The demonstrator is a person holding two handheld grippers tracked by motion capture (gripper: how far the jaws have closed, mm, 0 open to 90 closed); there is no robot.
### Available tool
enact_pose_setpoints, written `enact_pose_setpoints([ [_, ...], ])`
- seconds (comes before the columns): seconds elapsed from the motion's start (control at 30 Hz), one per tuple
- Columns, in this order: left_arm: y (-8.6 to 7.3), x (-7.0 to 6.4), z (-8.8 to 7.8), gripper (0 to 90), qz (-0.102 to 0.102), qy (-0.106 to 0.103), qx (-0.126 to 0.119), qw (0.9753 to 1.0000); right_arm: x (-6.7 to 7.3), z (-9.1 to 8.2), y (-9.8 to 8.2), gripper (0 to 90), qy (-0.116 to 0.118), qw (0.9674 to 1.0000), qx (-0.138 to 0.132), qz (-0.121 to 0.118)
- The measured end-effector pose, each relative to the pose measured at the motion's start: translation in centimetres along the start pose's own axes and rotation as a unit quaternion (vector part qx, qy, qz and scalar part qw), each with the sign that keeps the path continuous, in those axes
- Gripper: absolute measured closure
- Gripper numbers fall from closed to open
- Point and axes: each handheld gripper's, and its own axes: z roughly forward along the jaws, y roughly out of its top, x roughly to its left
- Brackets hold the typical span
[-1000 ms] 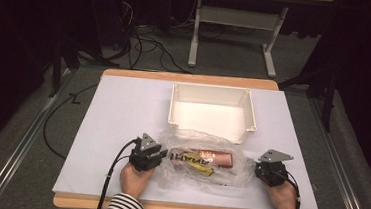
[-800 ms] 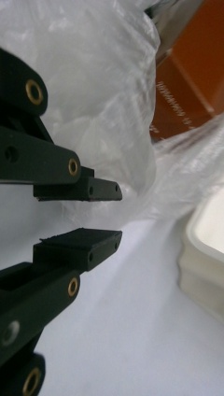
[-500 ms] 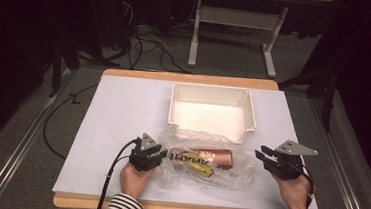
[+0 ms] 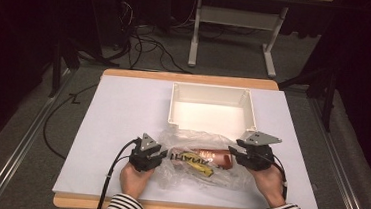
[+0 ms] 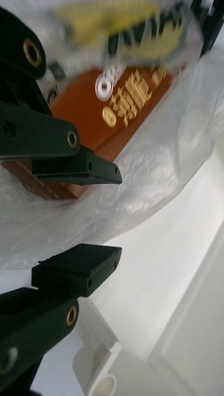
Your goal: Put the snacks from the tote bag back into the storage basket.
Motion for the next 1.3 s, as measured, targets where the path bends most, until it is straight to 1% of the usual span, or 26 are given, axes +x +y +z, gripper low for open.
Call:
enact_pose_setpoints([
  [0.03, 0.0, 0.0, 0.0, 64.6, 0.004, 0.005, 0.000, 1.0000, -0.2, 0.4, -0.2, 70.4, -0.005, 1.0000, 0.001, 0.002],
  [0.1, 0.0, -0.1, 0.1, 64.9, 0.005, 0.002, 0.002, 1.0000, -0.9, 0.8, -0.8, 84.1, -0.008, 0.9999, -0.004, 0.011],
  [0.13, 0.0, -0.1, 0.1, 65.4, 0.004, 0.002, 0.003, 1.0000, -1.3, 1.1, -1.1, 88.8, -0.012, 0.9998, -0.006, 0.014],
  [0.17, 0.0, -0.1, 0.1, 66.1, 0.004, 0.003, 0.003, 1.0000, -1.5, 1.3, -1.5, 90.0, -0.016, 0.9997, -0.002, 0.019],
  [0.23, 0.1, -0.2, 0.1, 66.7, 0.008, 0.007, 0.005, 0.9999, -1.9, 2.1, -2.4, 90.0, -0.013, 0.9994, 0.003, 0.032],
  [0.37, 0.1, -0.4, 0.1, 66.6, 0.015, 0.012, 0.005, 0.9998, -1.4, 3.2, -3.8, 90.0, -0.012, 0.9991, 0.006, 0.040],
  [0.4, 0.1, -0.3, 0.1, 66.5, 0.014, 0.011, 0.006, 0.9998, -1.5, 3.6, -4.0, 90.0, -0.013, 0.9993, 0.008, 0.035],
  [0.5, 0.1, -0.1, 0.1, 66.5, 0.005, 0.004, 0.004, 1.0000, -1.6, 3.8, -4.0, 90.0, -0.013, 0.9993, 0.008, 0.033],
  [0.57, 0.1, 0.0, 0.1, 67.1, 0.002, 0.002, 0.006, 1.0000, -1.7, 3.8, -4.2, 90.0, -0.017, 0.9995, 0.011, 0.025],
  [0.6, 0.1, 0.1, 0.1, 69.2, 0.001, -0.004, 0.006, 1.0000, -1.7, 3.9, -4.3, 90.0, -0.020, 0.9994, 0.014, 0.024],
  [0.63, 0.2, 0.1, 0.1, 73.7, 0.012, -0.003, 0.009, 0.9999, -1.7, 3.9, -4.5, 90.0, -0.021, 0.9994, 0.018, 0.023],
  [0.67, 0.2, 0.2, 0.0, 78.7, 0.029, -0.005, 0.012, 0.9995, -1.8, 4.0, -4.7, 90.0, -0.019, 0.9994, 0.016, 0.025],
  [0.7, 0.4, 0.3, -0.1, 85.8, 0.036, -0.007, 0.015, 0.9992, -1.9, 4.0, -4.9, 90.0, -0.015, 0.9994, 0.014, 0.028],
  [0.77, 0.8, 0.5, -0.1, 90.0, 0.045, -0.012, 0.024, 0.9987, -1.7, 4.0, -4.8, 90.0, -0.019, 0.9995, 0.017, 0.018],
  [0.8, 1.1, 0.6, -0.1, 90.0, 0.048, -0.013, 0.028, 0.9984, -1.6, 4.0, -4.9, 90.0, -0.020, 0.9996, 0.016, 0.014],
  [0.83, 1.3, 0.9, -0.2, 90.0, 0.045, -0.018, 0.027, 0.9985, -1.5, 4.0, -4.9, 90.0, -0.021, 0.9996, 0.016, 0.012],
  [0.87, 1.4, 1.1, -0.4, 89.8, 0.040, -0.020, 0.024, 0.9987, -1.6, 4.0, -4.9, 90.0, -0.019, 0.9996, 0.014, 0.013],
  [0.93, 1.6, 1.6, -1.0, 86.3, 0.027, -0.013, 0.008, 0.9995, -1.6, 4.0, -4.9, 89.2, -0.019, 0.9996, 0.013, 0.014],
  [1.0, 1.5, 2.3, -1.8, 79.8, 0.003, -0.011, 0.000, 0.9999, -1.6, 4.0, -5.0, 86.5, -0.021, 0.9996, 0.013, 0.013],
  [1.03, 1.5, 2.5, -2.2, 78.1, 0.001, -0.001, -0.002, 1.0000, -1.6, 4.0, -5.0, 83.5, -0.024, 0.9995, 0.012, 0.015],
  [1.07, 1.6, 2.6, -2.8, 77.0, 0.003, 0.016, -0.002, 0.9999, -1.6, 4.0, -5.0, 79.9, -0.029, 0.9993, 0.012, 0.020],
  [1.1, 1.6, 2.7, -3.4, 76.1, 0.002, 0.022, -0.006, 0.9997, -1.7, 4.0, -5.0, 79.3, -0.031, 0.9992, 0.011, 0.022],
  [1.13, 1.8, 2.8, -4.2, 74.1, -0.004, 0.023, -0.014, 0.9996, -1.7, 4.0, -5.0, 79.1, -0.028, 0.9992, 0.011, 0.026],
  [1.2, 2.1, 2.7, -5.4, 68.7, -0.004, 0.028, -0.029, 0.9992, -1.7, 4.0, -5.0, 78.0, -0.029, 0.9991, 0.012, 0.029],
  [1.27, 2.6, 2.1, -6.8, 64.1, -0.003, 0.020, -0.051, 0.9985, -1.8, 4.0, -5.0, 75.8, -0.031, 0.9990, 0.010, 0.031],
  [1.3, 3.0, 1.6, -7.4, 61.4, 0.004, 0.014, -0.058, 0.9982, -1.8, 4.0, -5.0, 74.5, -0.032, 0.9989, 0.010, 0.033],
])
